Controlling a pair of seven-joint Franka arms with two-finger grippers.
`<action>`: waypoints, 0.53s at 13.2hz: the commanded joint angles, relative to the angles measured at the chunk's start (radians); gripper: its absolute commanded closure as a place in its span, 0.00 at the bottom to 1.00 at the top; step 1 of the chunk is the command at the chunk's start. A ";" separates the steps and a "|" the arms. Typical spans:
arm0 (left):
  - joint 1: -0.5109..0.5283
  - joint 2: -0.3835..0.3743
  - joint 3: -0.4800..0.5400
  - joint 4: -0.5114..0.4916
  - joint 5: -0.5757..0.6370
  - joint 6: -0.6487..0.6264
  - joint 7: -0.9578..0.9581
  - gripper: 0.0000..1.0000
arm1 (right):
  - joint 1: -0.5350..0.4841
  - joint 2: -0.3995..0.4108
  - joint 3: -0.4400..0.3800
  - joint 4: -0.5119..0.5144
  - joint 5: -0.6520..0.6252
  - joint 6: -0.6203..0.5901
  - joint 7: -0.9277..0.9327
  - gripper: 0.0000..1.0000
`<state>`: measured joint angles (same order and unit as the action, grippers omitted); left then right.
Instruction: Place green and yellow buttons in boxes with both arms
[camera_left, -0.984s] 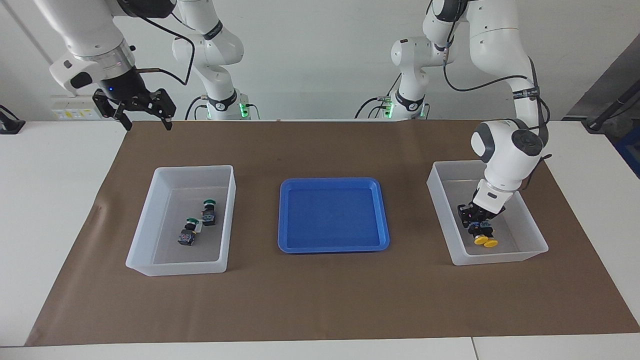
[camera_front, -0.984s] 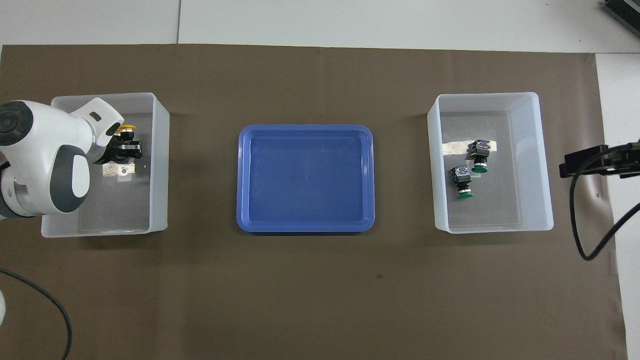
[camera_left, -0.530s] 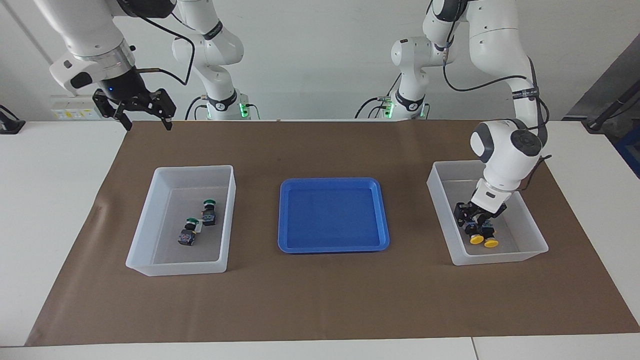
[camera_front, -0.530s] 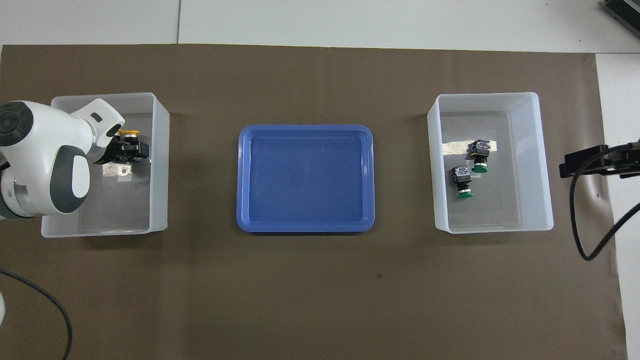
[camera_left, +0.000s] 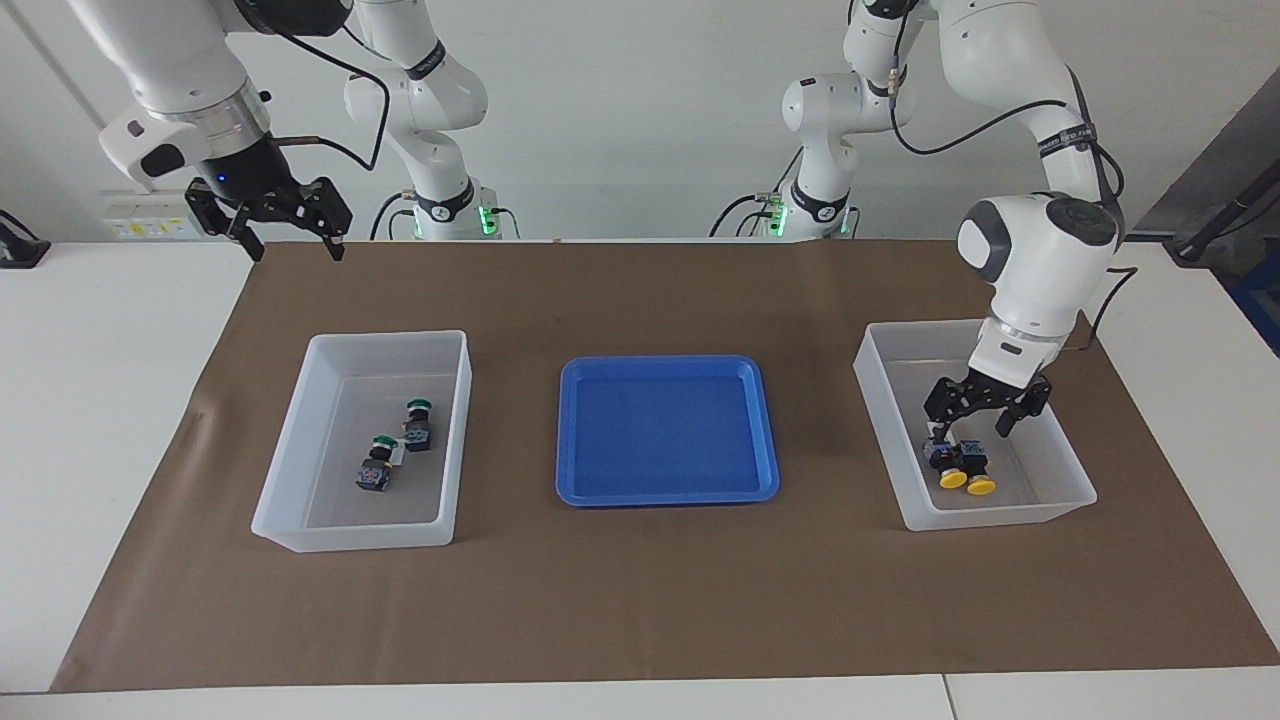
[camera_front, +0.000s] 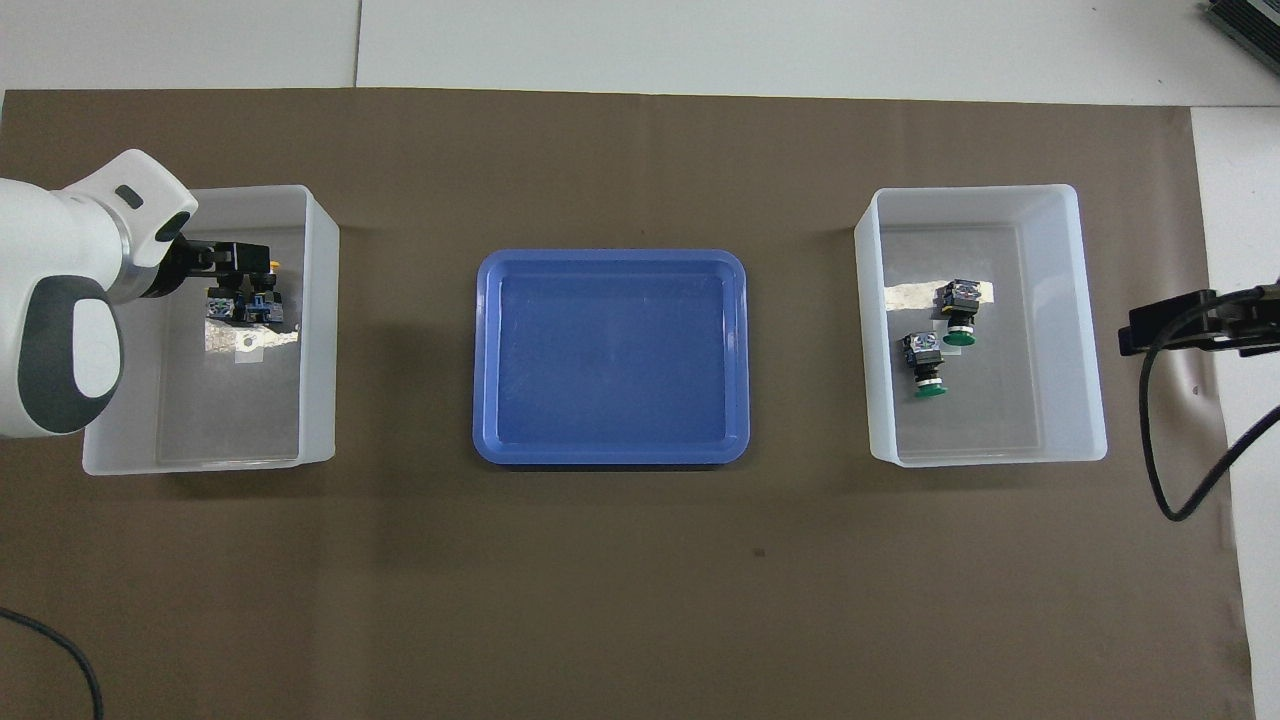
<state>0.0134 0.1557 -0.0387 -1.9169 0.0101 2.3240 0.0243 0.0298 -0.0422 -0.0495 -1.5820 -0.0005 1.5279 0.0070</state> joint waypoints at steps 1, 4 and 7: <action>-0.035 -0.065 0.005 0.048 -0.007 -0.139 0.017 0.00 | -0.007 -0.015 0.002 -0.010 0.020 -0.008 -0.019 0.00; -0.036 -0.122 -0.006 0.160 -0.006 -0.344 0.017 0.00 | -0.007 -0.015 0.002 -0.010 0.020 -0.008 -0.021 0.00; -0.038 -0.107 -0.027 0.362 -0.003 -0.613 0.017 0.00 | -0.007 -0.015 0.002 -0.010 0.020 -0.008 -0.019 0.00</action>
<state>-0.0196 0.0232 -0.0645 -1.6866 0.0102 1.8599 0.0262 0.0298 -0.0423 -0.0495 -1.5820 -0.0005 1.5279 0.0070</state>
